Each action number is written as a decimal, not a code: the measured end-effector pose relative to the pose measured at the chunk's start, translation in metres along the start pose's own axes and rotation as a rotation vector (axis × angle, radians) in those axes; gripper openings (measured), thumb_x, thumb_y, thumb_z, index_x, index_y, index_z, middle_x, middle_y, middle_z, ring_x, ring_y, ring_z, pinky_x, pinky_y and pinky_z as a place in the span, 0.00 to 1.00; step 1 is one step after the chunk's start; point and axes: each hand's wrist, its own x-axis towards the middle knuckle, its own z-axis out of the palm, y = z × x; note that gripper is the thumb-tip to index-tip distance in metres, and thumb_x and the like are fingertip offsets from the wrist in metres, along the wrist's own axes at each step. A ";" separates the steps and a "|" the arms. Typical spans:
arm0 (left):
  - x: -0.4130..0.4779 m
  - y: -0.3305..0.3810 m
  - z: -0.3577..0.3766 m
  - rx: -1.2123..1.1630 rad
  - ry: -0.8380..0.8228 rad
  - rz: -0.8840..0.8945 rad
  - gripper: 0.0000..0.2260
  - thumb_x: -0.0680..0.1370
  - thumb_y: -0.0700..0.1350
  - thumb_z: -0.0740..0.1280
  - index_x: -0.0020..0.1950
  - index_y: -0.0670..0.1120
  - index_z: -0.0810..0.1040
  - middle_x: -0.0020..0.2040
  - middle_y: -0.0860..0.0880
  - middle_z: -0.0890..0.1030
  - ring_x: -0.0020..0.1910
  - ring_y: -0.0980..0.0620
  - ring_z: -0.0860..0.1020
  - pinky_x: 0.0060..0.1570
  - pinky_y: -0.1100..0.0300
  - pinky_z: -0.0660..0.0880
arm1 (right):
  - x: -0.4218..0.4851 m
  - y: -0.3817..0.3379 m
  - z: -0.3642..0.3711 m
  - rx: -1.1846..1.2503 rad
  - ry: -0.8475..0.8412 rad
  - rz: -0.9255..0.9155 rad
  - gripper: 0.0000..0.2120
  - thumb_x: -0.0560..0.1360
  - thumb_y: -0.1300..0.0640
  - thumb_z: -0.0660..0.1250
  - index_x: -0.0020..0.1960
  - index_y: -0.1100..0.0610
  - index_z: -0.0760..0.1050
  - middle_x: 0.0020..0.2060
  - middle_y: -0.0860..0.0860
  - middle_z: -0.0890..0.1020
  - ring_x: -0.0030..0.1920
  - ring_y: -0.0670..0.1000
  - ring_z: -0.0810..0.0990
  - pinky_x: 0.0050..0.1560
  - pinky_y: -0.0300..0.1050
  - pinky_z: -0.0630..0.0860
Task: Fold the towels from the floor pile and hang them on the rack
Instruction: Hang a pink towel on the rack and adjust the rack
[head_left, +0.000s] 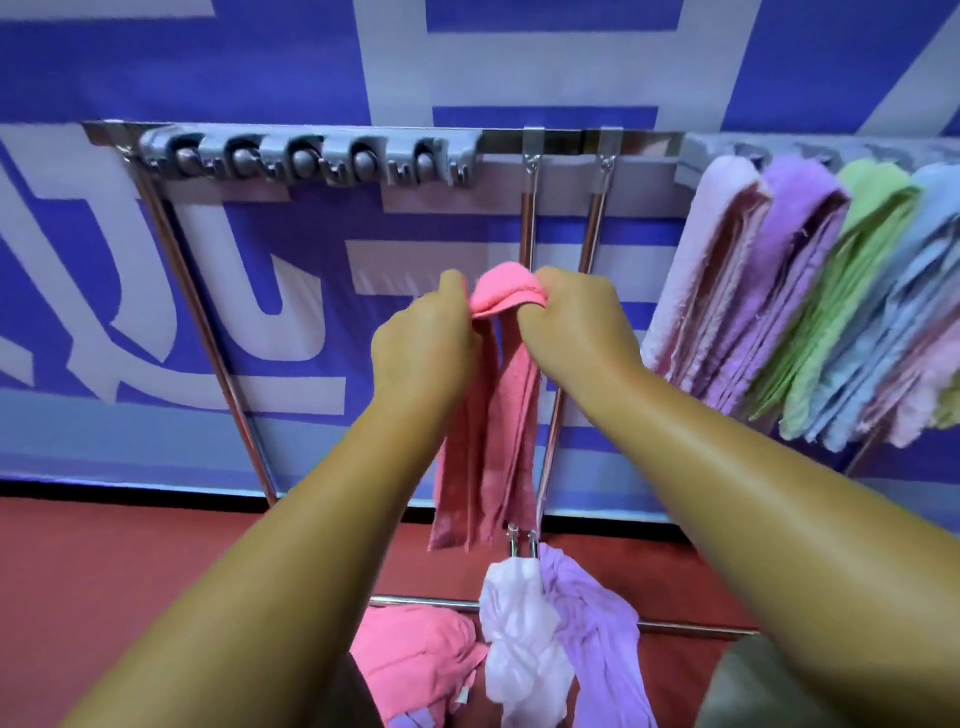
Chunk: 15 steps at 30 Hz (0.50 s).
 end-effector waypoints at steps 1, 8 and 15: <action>0.007 -0.001 -0.005 0.003 0.018 0.012 0.09 0.81 0.45 0.64 0.60 0.47 0.72 0.48 0.42 0.83 0.41 0.37 0.76 0.37 0.49 0.68 | 0.008 -0.006 -0.004 -0.030 -0.001 -0.025 0.08 0.78 0.51 0.59 0.42 0.51 0.72 0.42 0.53 0.82 0.44 0.61 0.78 0.39 0.47 0.69; 0.062 -0.006 -0.047 0.026 0.096 0.020 0.08 0.80 0.42 0.64 0.59 0.45 0.74 0.50 0.41 0.82 0.45 0.34 0.79 0.39 0.48 0.69 | 0.053 -0.038 -0.028 -0.183 -0.018 -0.037 0.09 0.76 0.62 0.60 0.50 0.53 0.77 0.42 0.53 0.77 0.42 0.62 0.75 0.39 0.48 0.69; 0.117 -0.004 -0.067 0.092 0.164 0.042 0.05 0.81 0.39 0.62 0.56 0.46 0.75 0.48 0.43 0.80 0.46 0.36 0.78 0.38 0.49 0.67 | 0.100 -0.065 -0.038 -0.251 0.034 -0.082 0.13 0.80 0.61 0.62 0.60 0.55 0.80 0.52 0.57 0.82 0.50 0.63 0.80 0.44 0.49 0.72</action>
